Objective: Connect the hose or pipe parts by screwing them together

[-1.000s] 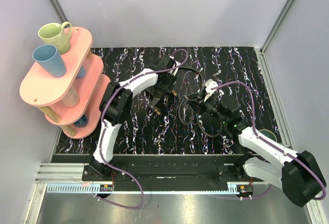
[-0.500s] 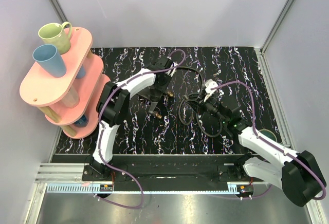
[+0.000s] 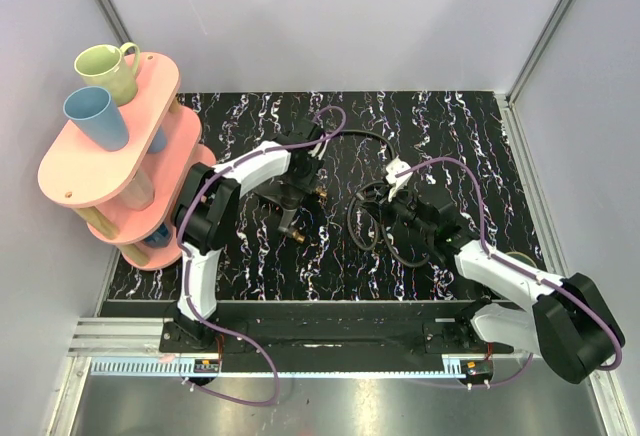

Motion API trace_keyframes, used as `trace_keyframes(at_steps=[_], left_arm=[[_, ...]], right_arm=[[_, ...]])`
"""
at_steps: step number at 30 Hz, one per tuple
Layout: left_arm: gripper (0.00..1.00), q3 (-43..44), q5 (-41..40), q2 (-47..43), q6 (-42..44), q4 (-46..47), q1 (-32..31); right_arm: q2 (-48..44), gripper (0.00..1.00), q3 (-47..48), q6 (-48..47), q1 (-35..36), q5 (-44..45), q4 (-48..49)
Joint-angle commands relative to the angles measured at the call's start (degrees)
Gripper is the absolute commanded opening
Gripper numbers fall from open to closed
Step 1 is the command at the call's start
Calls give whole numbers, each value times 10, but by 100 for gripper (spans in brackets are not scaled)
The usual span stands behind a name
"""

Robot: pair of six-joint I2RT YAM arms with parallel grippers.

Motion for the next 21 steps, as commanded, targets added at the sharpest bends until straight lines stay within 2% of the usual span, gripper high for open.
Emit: trace_keyframes(at_steps=[1, 4, 7, 11, 12, 15, 18, 21], left_arm=[[51, 9, 35, 19, 9, -52, 18], [53, 17, 48, 23, 23, -55, 25], [51, 13, 56, 23, 30, -56, 28], [33, 10, 68, 28, 47, -55, 28], [21, 9, 65, 30, 46, -55, 28], [0, 3, 56, 22, 35, -53, 27], [0, -12, 52, -3, -4, -49, 27], [0, -24, 12, -36, -24, -47, 26]], right_arm=[[-21, 0, 7, -6, -3, 1, 21], [-28, 0, 1, -3, -2, -2, 25], [-26, 0, 1, -6, -3, -1, 26], [-12, 0, 2, -9, -2, 2, 29], [-9, 0, 3, -10, -2, 2, 30], [2, 0, 5, -19, -2, -2, 35], [28, 0, 27, -33, -2, -3, 18], [59, 0, 67, -79, -2, -9, -27]])
